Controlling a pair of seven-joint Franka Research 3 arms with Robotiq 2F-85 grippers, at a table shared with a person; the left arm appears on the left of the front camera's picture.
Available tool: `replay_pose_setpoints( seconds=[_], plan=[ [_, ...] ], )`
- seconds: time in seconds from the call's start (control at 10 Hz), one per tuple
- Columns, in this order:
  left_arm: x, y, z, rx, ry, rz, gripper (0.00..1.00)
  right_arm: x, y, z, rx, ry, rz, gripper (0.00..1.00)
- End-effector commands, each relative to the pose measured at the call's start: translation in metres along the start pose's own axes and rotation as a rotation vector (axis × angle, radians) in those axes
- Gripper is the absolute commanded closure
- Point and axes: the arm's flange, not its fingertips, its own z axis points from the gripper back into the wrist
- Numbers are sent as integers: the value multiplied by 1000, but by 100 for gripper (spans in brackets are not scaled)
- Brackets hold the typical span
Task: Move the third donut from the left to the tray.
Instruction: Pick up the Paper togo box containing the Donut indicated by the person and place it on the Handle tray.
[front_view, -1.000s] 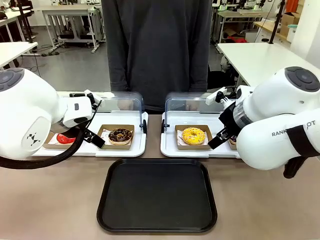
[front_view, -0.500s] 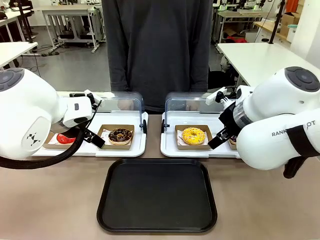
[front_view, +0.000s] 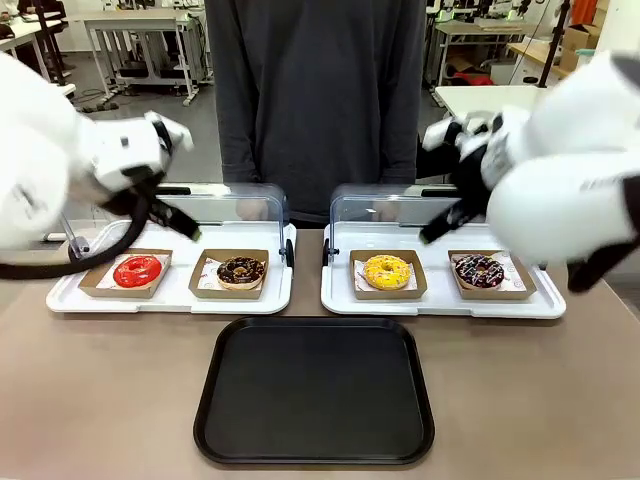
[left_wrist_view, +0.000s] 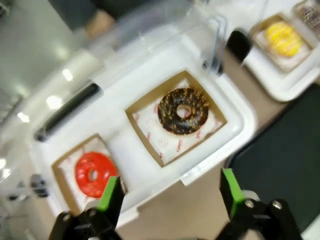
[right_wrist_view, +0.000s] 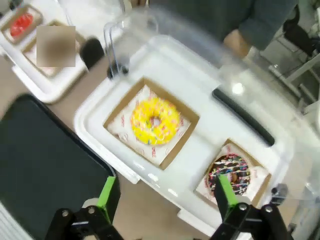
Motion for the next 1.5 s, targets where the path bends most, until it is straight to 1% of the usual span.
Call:
replay_pose_setpoints(
  seconds=[0.0,0.1,0.3,0.4,0.5,0.6,0.7,0.9,1.0,1.3,1.4],
  plan=[
    [19,37,45,-125,26,-34,0,15,-42,46,95,-25,-20,0],
    [23,59,67,-203,38,-93,0,11,-73,70,119,-55,-22,0],
    [8,115,92,-309,29,-192,0,-13,-136,99,206,-121,4,0],
    [-9,146,101,-360,4,-227,0,-31,-166,103,236,-154,-3,0],
    [-33,180,108,-399,-61,-206,0,-57,-197,108,264,-209,-5,0],
    [-60,206,115,-398,-96,-222,0,-83,-220,110,296,-251,-17,0],
    [-90,228,121,-401,-142,-211,0,-109,-238,113,314,-287,-33,0],
    [-139,265,128,-410,-222,-170,0,-152,-267,119,318,-358,-55,0],
    [-158,274,130,-409,-249,-154,0,-167,-276,120,307,-366,-65,0],
    [-184,284,143,-408,-299,-133,0,-197,-282,121,325,-444,-74,0],
    [-184,278,145,-406,-317,-134,0,-201,-283,122,323,-459,-78,0]
  ],
)
